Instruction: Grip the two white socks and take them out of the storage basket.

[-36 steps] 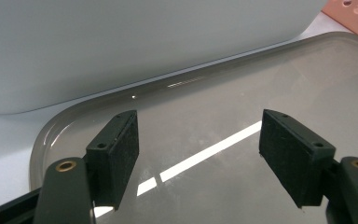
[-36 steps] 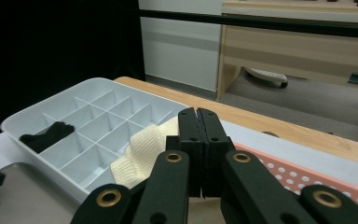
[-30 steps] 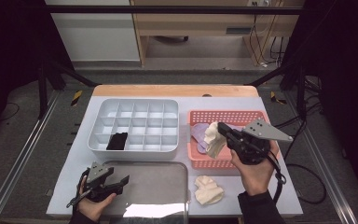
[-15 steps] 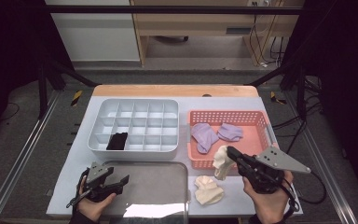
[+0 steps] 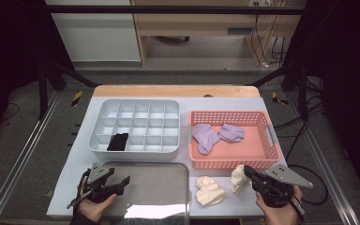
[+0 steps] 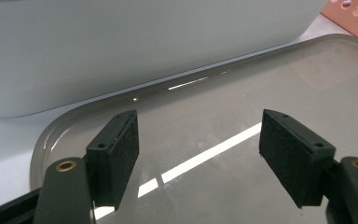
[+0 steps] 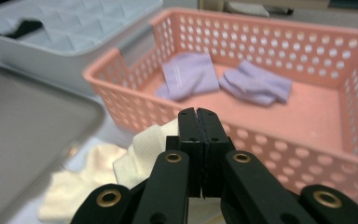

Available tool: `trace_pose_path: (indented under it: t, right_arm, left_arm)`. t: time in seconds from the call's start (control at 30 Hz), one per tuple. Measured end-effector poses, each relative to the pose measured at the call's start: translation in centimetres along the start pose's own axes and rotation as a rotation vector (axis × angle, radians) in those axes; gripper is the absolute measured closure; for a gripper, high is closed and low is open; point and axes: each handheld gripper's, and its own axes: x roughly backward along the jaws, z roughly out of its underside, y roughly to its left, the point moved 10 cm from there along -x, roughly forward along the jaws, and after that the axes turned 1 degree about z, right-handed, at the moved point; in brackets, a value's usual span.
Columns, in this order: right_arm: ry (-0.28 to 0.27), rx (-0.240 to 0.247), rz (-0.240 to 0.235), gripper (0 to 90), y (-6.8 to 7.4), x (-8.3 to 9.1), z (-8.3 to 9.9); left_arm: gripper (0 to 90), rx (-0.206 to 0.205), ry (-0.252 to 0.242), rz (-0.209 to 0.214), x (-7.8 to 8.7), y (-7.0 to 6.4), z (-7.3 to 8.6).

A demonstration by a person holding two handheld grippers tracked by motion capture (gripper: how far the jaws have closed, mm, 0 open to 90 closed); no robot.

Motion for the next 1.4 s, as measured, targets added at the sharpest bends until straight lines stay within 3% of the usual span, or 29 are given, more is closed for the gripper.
trace_pose_path:
  t: [0.17,0.4,0.63,0.77,0.87,1.0,1.17,1.27,1.4]
  right_arm:
    - [0.084,0.026,0.043,90.0,-0.7,-2.1,2.6]
    - [0.172,0.021,0.066,89.9,-1.5,-5.1,5.3]
    - [0.18,0.021,0.06,83.8,-1.8,-6.4,6.1]
    - [0.137,0.049,0.061,79.9,-1.3,-5.8,4.9]
    - [0.106,0.08,0.042,79.7,-0.2,-5.1,3.9]
    - [0.097,0.119,-0.019,78.7,2.3,-5.1,3.3]
    - [0.131,0.138,-0.125,76.9,5.6,-5.8,3.5]
    - [0.158,0.109,-0.201,77.5,7.2,-6.5,4.1]
    - [0.201,0.123,-0.237,73.7,8.4,-7.9,5.0]
  left_arm:
    - [28.0,0.004,-0.004,0.002,0.0,0.0,0.0]
    - [28.0,0.002,-0.004,0.005,0.1,-0.1,-0.1]
    - [28.1,0.004,-0.01,0.009,0.2,-0.2,-0.2]
    - [28.2,0.006,-0.016,0.012,0.3,-0.3,-0.3]
    - [28.2,0.009,-0.013,0.014,0.2,-0.3,-0.3]
    - [28.3,0.009,-0.014,0.016,0.2,-0.3,-0.4]
    - [29.7,0.011,-0.014,0.026,0.2,-0.5,-0.4]
    - [30.8,0.013,-0.011,0.031,0.1,-0.5,-0.4]
    - [31.5,0.015,-0.015,0.034,0.1,-0.6,-0.5]
